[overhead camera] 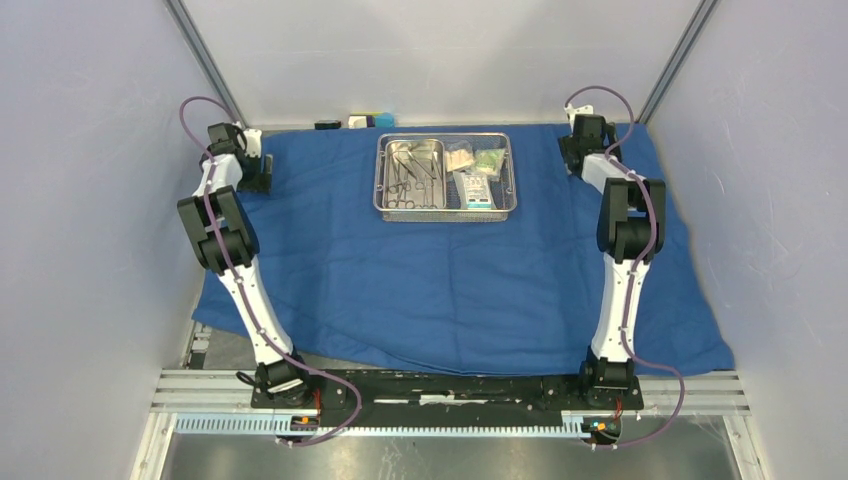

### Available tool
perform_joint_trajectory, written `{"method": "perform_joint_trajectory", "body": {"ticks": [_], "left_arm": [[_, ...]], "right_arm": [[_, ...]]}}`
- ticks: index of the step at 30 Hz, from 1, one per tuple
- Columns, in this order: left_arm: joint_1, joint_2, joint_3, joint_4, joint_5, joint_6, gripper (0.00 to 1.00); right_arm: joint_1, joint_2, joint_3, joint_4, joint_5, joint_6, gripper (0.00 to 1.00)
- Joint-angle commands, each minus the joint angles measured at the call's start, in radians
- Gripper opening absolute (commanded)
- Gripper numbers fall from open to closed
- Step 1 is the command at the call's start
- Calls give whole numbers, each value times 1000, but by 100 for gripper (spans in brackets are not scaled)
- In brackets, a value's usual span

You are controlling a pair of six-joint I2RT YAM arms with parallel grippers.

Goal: Open and lay out the surgical kit
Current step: Smooth out the surgical kit at the center of the board.

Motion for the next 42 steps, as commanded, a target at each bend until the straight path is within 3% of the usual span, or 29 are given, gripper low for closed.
{"method": "perform_joint_trajectory", "body": {"ticks": [1,7,16,26,33,38,42], "left_arm": [[29,-19,-49,-83,-71,53,79],[28,-17,-39,-83,-62,45,79],[29,-15,-13,-75,-68,22,80],[29,79,128,-79,-176,29,82],[37,136,217,-50,-235,19,83],[35,94,226,-46,-159,-25,85],[35,-36,112,12,-52,-66,87]], "right_arm": [[-11,-104,-168,40,13,-3,98],[-10,-271,-320,182,-83,31,98],[-8,-301,-394,189,-201,69,98],[-13,-167,-276,61,-56,23,98],[-34,-174,-268,33,-24,22,98],[-43,-258,-336,84,-115,49,98],[-45,-415,-484,208,-255,73,98]]}}
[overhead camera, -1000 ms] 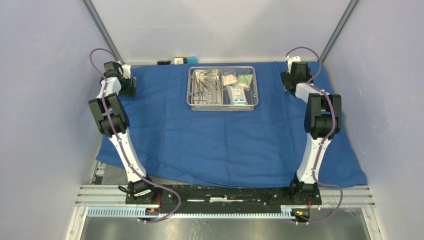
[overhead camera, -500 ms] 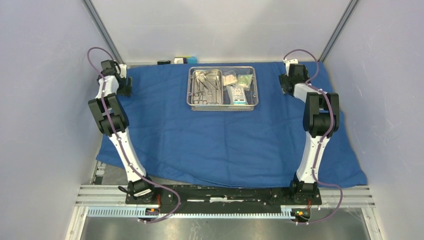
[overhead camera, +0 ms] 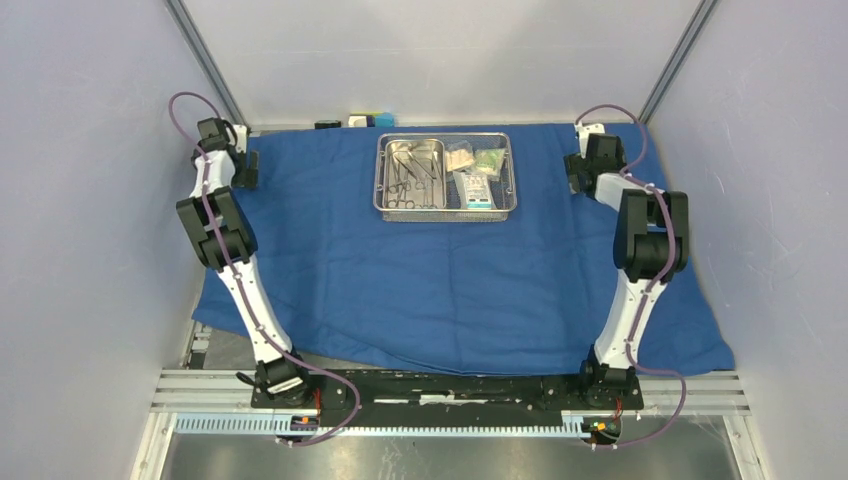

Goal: Open and lay out the surgical kit
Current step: Smooth out the surgical kit at the center of the board.

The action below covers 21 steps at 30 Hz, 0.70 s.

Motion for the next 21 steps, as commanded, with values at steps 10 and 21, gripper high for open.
{"method": "perform_joint_trajectory", "body": {"ticks": [10,21], "left_arm": [[6,-610,-552,194,382,11,100],[-120,-1185,-1086,-268,625,504,98]], "right_arm": [[-11,-534,-384,134,-423,-32,98],[-9,-844,-646,-110,-607,-235,97]]}}
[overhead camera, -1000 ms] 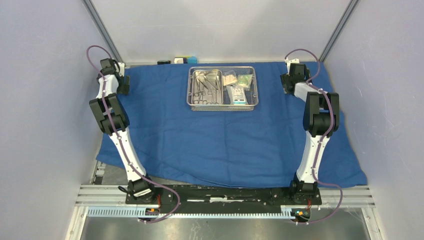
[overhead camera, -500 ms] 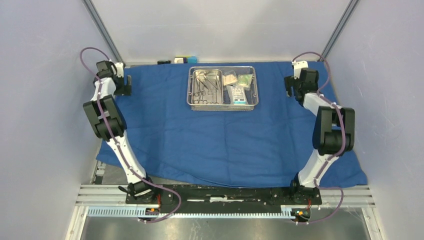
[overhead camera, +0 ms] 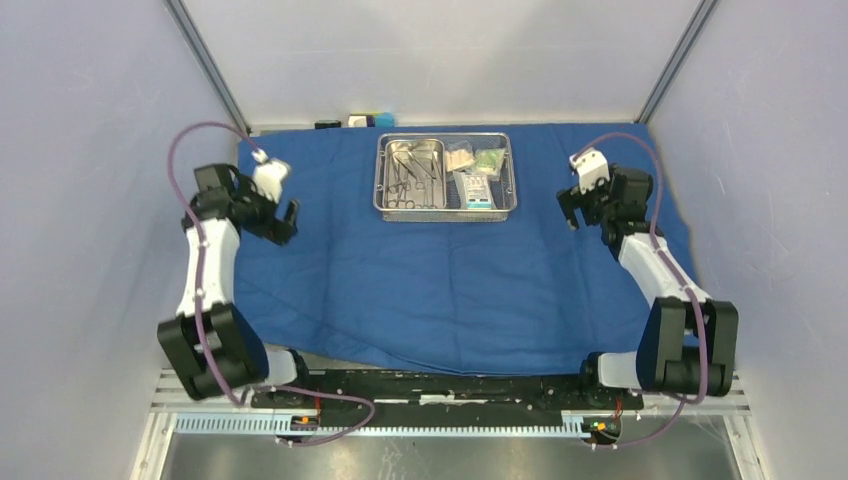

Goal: Open and lay out the surgical kit
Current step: Smooth out the surgical kit at the center of the board.

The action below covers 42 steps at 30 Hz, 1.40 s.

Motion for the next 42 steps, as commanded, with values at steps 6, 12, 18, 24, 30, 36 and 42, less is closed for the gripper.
{"method": "perform_joint_trajectory", "body": {"ticks": [6,12,18,24,30,36,42], "left_arm": [[-234,-311,-334,-244,-94,133,94],[-244,-175,-380,-194,-167,17,90],[-253,-89,-430,-96,-257,-35,88],[-254,-71,-500,-73,-352,-17,77],[-253,-220,-582,-163,-450,25,67],[-248,-342,-644,-262,-533,48,61],[-247,-417,-636,-374,-565,76,57]], "right_arm": [[3,-217,-189,-137,-104,-111,98],[3,-271,-259,-147,-121,-120,98],[3,-308,-282,-165,-125,-134,98],[3,-315,-288,-165,-113,-144,98],[3,-315,-283,-170,-99,-165,98],[3,-314,-292,-162,-95,-174,98],[3,-307,-298,-159,-103,-175,98]]}}
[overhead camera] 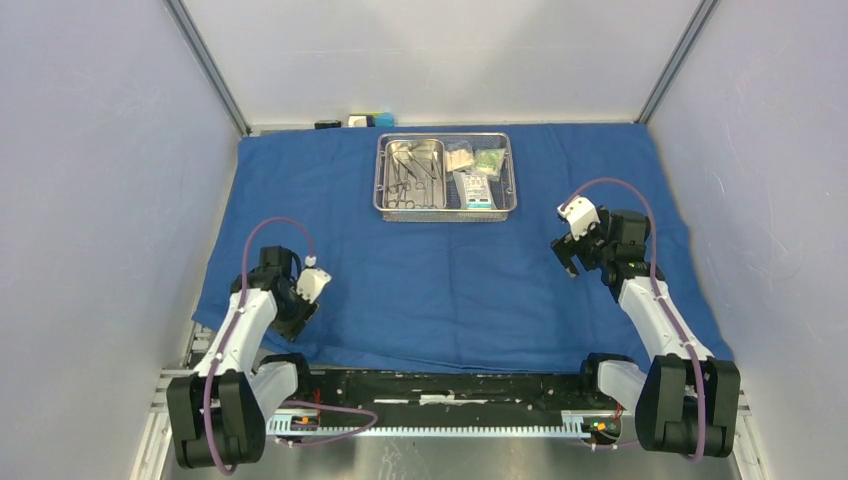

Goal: Open and lay out the surgical kit
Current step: Smooth out the surgical kit at the center of the board.

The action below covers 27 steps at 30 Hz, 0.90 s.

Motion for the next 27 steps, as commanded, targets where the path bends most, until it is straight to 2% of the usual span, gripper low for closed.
{"method": "perform_joint_trajectory", "body": {"ticks": [1,11,21,24,27], "left_arm": [[6,-48,6,-146,-67,58,57],[20,-198,8,-318,-189,107,54],[21,-277,151,-486,-217,108,52],[21,-263,207,-471,-221,99,59],[21,-223,261,-414,-204,68,69]], "right_arm": [[3,-11,-5,26,-4,-15,98],[3,0,-3,33,-5,-22,98],[3,18,8,41,-7,-19,98],[3,23,15,38,-17,-17,98],[3,24,28,16,-39,-31,98]]}}
